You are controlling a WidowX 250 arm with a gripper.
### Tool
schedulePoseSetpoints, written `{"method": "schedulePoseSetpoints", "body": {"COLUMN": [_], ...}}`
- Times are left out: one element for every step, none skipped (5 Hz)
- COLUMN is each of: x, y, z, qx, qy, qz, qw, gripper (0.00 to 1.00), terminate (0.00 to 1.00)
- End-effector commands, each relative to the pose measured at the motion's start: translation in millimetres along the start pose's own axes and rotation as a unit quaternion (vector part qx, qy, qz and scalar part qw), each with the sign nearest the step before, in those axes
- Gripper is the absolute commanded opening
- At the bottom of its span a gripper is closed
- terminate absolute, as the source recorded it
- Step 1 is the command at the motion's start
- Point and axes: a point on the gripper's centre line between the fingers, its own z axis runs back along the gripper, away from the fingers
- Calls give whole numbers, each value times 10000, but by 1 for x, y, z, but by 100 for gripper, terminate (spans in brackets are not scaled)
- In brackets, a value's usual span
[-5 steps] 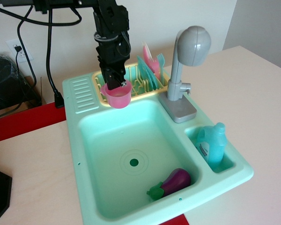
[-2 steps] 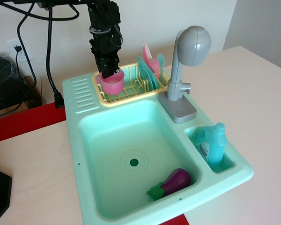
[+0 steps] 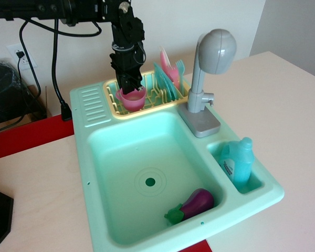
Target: Put cup from sink to drying rack
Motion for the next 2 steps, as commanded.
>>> {"method": "schedulePoseSetpoints", "body": {"x": [10,9], "y": [0,-4], "z": [14,15], "qx": [-50,-64], "qy": [-243,-226], "qz": [201,170], "qw": [9995,9996], "gripper": [100,100], "terminate": [0,100]}}
